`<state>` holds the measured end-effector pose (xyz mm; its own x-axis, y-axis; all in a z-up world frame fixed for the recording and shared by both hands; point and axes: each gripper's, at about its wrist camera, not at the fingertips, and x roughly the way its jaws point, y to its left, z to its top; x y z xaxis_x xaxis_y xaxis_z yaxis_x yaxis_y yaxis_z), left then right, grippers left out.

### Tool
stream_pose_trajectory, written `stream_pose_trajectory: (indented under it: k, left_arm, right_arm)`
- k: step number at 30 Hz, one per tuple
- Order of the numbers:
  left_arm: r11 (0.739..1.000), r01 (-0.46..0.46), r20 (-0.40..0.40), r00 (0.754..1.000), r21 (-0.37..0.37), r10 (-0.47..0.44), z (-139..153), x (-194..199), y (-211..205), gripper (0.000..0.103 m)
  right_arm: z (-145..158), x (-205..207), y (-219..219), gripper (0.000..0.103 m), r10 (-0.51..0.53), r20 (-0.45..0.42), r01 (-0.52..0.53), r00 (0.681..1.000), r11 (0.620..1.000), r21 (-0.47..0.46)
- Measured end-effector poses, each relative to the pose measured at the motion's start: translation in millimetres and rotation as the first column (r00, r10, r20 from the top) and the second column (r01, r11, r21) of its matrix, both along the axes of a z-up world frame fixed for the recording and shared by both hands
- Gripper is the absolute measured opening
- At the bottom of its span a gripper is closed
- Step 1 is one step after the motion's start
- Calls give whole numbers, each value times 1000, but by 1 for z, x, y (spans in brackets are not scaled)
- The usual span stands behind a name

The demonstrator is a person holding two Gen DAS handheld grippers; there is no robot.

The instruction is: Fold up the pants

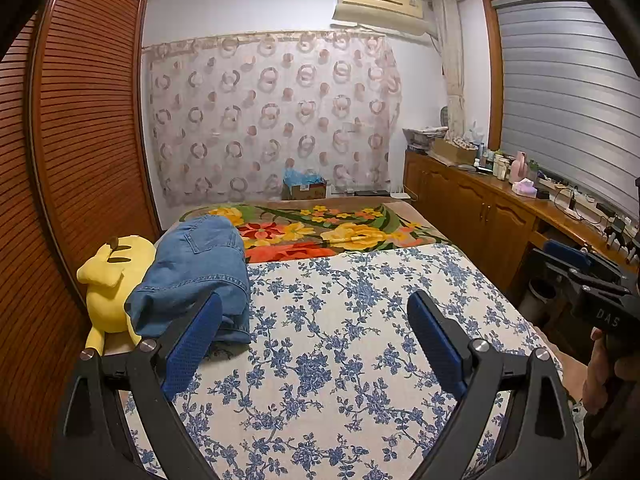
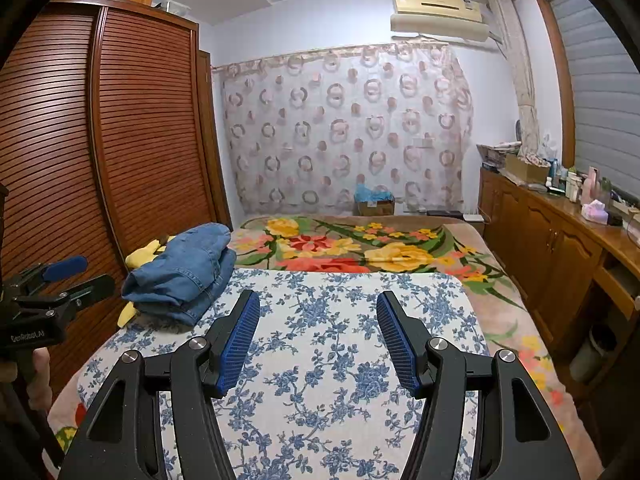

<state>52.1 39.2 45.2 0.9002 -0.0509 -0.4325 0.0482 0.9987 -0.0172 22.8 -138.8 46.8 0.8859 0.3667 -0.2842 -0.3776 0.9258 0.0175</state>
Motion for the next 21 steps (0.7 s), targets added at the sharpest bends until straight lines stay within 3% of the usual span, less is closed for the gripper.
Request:
stream_pose_trajectory:
  k: [21]
  left_arm:
    - [1000,-3,1,1000,-1,3,0,0,2,94]
  right_arm:
    - [-1,1,2,63,-13,2,13,1000,1000,7]
